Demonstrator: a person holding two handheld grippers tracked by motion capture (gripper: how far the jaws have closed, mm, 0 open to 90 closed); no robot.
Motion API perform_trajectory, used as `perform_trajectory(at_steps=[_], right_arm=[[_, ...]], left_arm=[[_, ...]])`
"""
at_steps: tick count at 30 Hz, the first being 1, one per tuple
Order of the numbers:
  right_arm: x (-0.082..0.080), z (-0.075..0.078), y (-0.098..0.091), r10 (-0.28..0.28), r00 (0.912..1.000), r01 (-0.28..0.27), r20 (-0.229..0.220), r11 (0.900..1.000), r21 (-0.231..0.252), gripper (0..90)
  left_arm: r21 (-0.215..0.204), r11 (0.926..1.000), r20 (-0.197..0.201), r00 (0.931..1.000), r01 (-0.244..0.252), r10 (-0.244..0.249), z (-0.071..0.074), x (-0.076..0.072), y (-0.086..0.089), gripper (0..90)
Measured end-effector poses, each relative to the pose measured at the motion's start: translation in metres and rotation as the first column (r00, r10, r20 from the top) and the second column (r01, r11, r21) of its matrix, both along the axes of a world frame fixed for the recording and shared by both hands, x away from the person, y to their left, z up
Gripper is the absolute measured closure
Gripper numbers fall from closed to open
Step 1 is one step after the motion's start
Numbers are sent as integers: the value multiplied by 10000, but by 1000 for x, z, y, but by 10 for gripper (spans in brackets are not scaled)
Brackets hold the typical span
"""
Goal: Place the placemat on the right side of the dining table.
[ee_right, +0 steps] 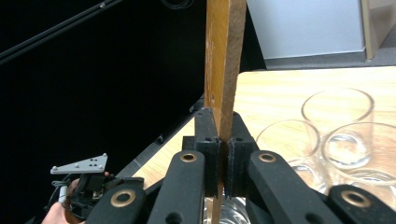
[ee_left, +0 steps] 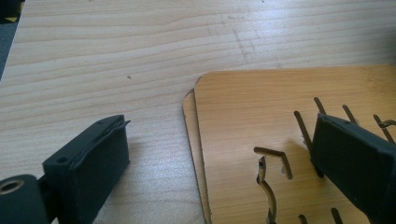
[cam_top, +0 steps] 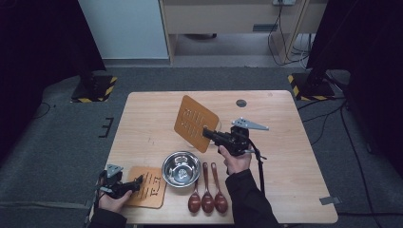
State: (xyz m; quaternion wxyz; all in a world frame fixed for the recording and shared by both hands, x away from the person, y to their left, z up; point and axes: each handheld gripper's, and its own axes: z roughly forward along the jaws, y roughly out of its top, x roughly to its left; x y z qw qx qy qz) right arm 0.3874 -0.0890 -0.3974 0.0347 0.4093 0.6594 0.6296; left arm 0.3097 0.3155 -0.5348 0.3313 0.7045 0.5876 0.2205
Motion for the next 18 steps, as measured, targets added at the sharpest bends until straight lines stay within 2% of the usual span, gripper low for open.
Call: perform_trajectory(at_steps=[18], right_arm=[[0, 0, -38, -715, 9974, 715, -36, 9973, 132, 871]], left_arm=[[0, 10000, -3, 10000, 5, -5, 0, 0, 0, 32]])
